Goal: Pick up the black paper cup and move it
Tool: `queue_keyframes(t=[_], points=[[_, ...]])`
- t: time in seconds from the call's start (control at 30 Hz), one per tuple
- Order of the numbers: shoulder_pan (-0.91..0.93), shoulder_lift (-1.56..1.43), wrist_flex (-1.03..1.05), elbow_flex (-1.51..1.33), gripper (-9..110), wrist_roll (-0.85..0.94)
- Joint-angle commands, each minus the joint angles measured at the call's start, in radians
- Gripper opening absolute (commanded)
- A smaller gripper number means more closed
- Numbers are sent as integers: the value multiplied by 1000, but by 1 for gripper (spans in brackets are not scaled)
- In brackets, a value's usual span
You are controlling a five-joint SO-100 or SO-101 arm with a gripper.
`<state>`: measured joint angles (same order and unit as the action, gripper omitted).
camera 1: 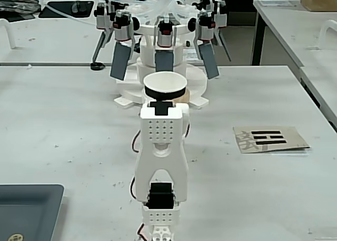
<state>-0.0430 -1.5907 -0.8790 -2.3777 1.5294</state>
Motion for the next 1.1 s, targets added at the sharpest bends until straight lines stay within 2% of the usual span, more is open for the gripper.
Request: queue_keyframes(t=[0.0, 0.4, 1.07], points=[[11, 3, 29, 129, 8, -6], [28, 81, 132, 290, 8, 0], [14, 164, 169, 388, 8, 6]])
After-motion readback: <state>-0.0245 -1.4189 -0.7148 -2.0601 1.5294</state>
